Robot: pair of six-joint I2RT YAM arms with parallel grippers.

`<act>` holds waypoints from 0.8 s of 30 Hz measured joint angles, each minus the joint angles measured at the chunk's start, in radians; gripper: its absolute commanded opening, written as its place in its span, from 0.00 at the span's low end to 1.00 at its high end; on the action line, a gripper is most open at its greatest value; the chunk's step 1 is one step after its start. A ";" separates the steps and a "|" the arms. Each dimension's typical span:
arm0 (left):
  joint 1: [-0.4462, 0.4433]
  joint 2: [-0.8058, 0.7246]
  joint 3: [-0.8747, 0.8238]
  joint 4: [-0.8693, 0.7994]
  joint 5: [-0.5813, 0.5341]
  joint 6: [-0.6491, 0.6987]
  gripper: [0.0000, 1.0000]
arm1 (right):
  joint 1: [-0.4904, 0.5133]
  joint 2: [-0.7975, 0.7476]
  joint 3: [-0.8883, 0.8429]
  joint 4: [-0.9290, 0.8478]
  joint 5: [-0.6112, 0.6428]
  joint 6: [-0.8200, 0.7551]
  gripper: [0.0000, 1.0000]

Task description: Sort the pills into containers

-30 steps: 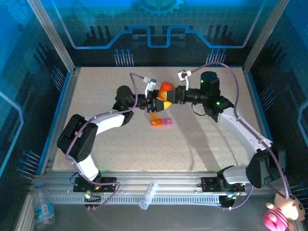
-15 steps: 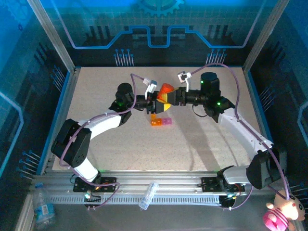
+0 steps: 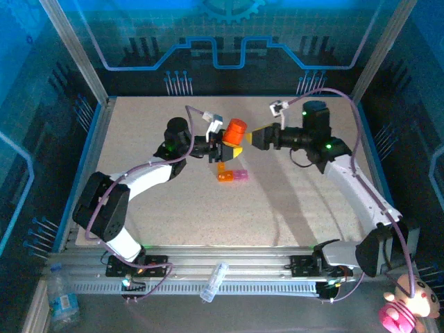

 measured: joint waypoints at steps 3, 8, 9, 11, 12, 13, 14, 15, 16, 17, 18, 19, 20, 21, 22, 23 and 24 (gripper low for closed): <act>0.004 -0.014 0.005 -0.063 -0.005 0.064 0.00 | -0.041 -0.011 0.102 -0.150 -0.015 -0.079 0.80; -0.011 -0.037 0.040 -0.240 -0.009 0.227 0.00 | -0.046 0.044 0.305 -0.359 -0.039 -0.190 0.83; -0.014 -0.039 0.048 -0.272 -0.009 0.257 0.00 | -0.046 0.067 0.339 -0.388 -0.042 -0.205 0.83; -0.019 -0.040 0.063 -0.323 -0.010 0.303 0.00 | -0.043 0.117 0.394 -0.445 -0.043 -0.235 0.84; -0.021 -0.040 0.066 -0.340 -0.010 0.317 0.00 | -0.042 0.142 0.416 -0.471 -0.044 -0.250 0.85; -0.023 -0.040 0.068 -0.352 -0.010 0.330 0.00 | -0.040 0.167 0.435 -0.498 -0.045 -0.263 0.85; -0.024 -0.040 0.069 -0.364 -0.009 0.339 0.00 | -0.037 0.193 0.456 -0.526 -0.045 -0.277 0.85; -0.024 -0.040 0.069 -0.376 -0.007 0.348 0.00 | -0.032 0.219 0.477 -0.555 -0.045 -0.293 0.86; -0.024 -0.040 0.069 -0.381 -0.007 0.354 0.00 | -0.027 0.238 0.492 -0.576 -0.045 -0.305 0.86; -0.024 -0.040 0.070 -0.389 -0.006 0.357 0.00 | -0.020 0.258 0.509 -0.600 -0.045 -0.317 0.86; -0.024 -0.040 0.072 -0.394 -0.006 0.358 0.00 | -0.014 0.271 0.521 -0.616 -0.044 -0.327 0.86; -0.024 -0.039 0.076 -0.399 -0.005 0.358 0.00 | -0.007 0.283 0.534 -0.634 -0.045 -0.338 0.86; -0.024 -0.039 0.078 -0.399 -0.005 0.360 0.00 | 0.000 0.292 0.546 -0.650 -0.045 -0.347 0.86; -0.024 -0.039 0.081 -0.399 -0.002 0.361 0.00 | 0.009 0.300 0.558 -0.667 -0.044 -0.358 0.86; -0.024 -0.039 0.083 -0.399 -0.001 0.361 0.00 | 0.016 0.305 0.567 -0.679 -0.044 -0.367 0.86; -0.025 -0.039 0.083 -0.399 0.003 0.361 0.00 | 0.024 0.311 0.576 -0.690 -0.044 -0.376 0.86; -0.026 -0.039 0.084 -0.399 0.005 0.361 0.00 | 0.032 0.315 0.585 -0.701 -0.044 -0.384 0.86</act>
